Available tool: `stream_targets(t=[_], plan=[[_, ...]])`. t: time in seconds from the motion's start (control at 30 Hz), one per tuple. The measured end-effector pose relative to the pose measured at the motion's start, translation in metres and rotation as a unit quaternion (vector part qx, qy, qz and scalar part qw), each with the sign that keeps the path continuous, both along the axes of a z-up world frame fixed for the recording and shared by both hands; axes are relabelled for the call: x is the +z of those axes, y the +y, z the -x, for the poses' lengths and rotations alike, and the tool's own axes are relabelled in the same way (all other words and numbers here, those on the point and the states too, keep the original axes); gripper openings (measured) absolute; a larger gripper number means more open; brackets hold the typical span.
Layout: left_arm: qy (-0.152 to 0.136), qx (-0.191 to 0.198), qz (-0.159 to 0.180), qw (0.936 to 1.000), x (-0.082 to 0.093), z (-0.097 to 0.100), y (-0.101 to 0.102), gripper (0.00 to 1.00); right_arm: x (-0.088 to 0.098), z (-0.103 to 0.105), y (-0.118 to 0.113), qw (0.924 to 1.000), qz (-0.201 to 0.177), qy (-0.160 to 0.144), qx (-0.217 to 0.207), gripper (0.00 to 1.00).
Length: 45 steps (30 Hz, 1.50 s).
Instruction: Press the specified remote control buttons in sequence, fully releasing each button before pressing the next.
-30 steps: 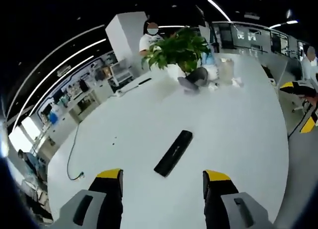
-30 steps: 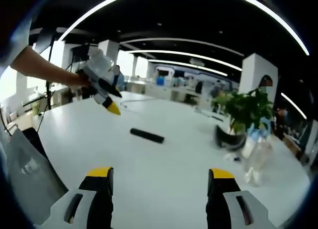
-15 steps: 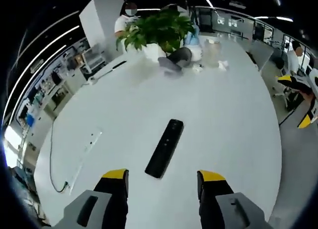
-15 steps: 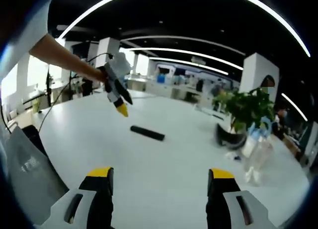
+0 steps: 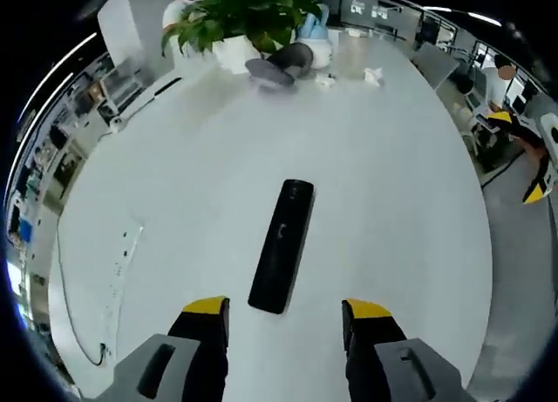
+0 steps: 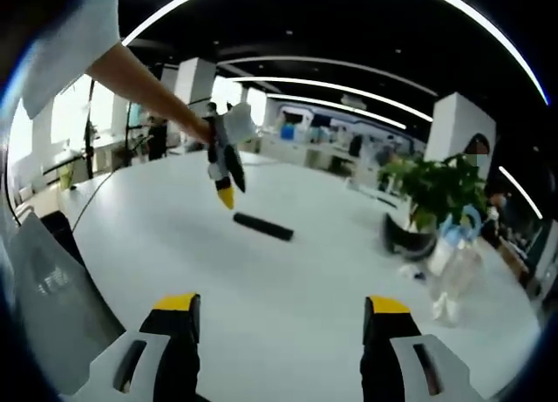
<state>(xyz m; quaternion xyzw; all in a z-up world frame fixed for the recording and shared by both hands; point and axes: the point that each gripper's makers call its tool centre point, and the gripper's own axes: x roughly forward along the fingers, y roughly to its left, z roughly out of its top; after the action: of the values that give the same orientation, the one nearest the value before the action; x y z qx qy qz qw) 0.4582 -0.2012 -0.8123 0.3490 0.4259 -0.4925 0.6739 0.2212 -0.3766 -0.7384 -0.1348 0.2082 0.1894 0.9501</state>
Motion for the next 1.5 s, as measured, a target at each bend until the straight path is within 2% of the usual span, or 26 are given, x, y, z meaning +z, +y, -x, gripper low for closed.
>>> stream_targets(t=[0.07,0.2,0.4,0.47,0.57,0.63,0.67,0.73,0.8,0.83,1.0,1.1,1.17,1.2,1.27,1.3,1.5], plan=[[0.015,-0.013,0.001,0.9998,-0.004,0.002,-0.003,0.53,0.001,-0.001,-0.001,1.0000,-0.001,-0.003,-0.004,0.75],[0.025,-0.029,-0.004,0.9993,-0.012,0.000,-0.005,0.53,-0.002,-0.001,-0.002,1.0000,0.002,0.003,-0.006,0.74],[0.022,-0.066,-0.042,0.9967,-0.030,-0.006,-0.001,0.47,-0.002,-0.001,-0.002,1.0000,0.003,0.002,-0.006,0.73],[0.023,-0.067,-0.050,0.9963,-0.036,-0.008,-0.001,0.46,-0.003,-0.001,-0.002,1.0000,0.002,0.004,-0.007,0.73],[0.027,-0.061,-0.043,0.9968,-0.041,-0.006,-0.005,0.42,-0.003,-0.001,-0.003,0.9999,0.005,0.003,-0.008,0.73],[0.018,-0.078,-0.069,0.9944,-0.048,-0.005,-0.001,0.43,-0.003,-0.001,-0.003,0.9999,0.004,0.005,-0.011,0.73],[0.020,-0.079,-0.070,0.9942,-0.052,-0.005,0.000,0.43,-0.003,-0.001,-0.004,0.9999,0.004,0.004,-0.011,0.73],[0.030,-0.080,-0.065,0.9942,-0.053,-0.005,-0.002,0.40,-0.003,-0.001,-0.004,0.9999,0.003,0.003,-0.011,0.73],[0.045,-0.046,-0.076,0.9951,-0.053,-0.005,0.002,0.40,-0.003,-0.001,-0.003,0.9999,0.004,0.002,-0.009,0.73],[0.047,-0.047,-0.071,0.9953,-0.052,-0.007,0.002,0.40,-0.003,-0.001,-0.003,0.9999,0.004,0.003,-0.009,0.73],[0.047,-0.067,-0.076,0.9937,-0.052,-0.007,0.001,0.40,-0.003,-0.001,-0.003,0.9999,0.006,0.003,-0.008,0.73],[0.045,-0.078,-0.073,0.9933,-0.052,-0.013,0.005,0.36,-0.002,-0.002,-0.004,0.9999,0.004,0.000,-0.010,0.73],[0.043,-0.063,-0.071,0.9946,-0.053,-0.014,0.005,0.33,-0.001,-0.002,-0.004,0.9999,0.003,-0.001,-0.010,0.73],[0.045,-0.038,-0.084,0.9948,-0.054,-0.012,0.006,0.30,0.000,-0.002,-0.004,0.9999,0.002,-0.003,-0.010,0.72],[0.040,-0.039,-0.100,0.9934,-0.055,-0.008,0.004,0.24,0.000,-0.002,-0.004,0.9999,0.002,-0.003,-0.010,0.72],[0.036,-0.047,-0.099,0.9933,-0.055,-0.008,0.002,0.23,0.000,-0.002,-0.004,0.9999,0.001,-0.003,-0.010,0.72],[0.039,-0.029,-0.106,0.9932,-0.056,-0.009,0.005,0.23,0.002,-0.002,-0.003,0.9999,0.001,-0.005,-0.009,0.72]])
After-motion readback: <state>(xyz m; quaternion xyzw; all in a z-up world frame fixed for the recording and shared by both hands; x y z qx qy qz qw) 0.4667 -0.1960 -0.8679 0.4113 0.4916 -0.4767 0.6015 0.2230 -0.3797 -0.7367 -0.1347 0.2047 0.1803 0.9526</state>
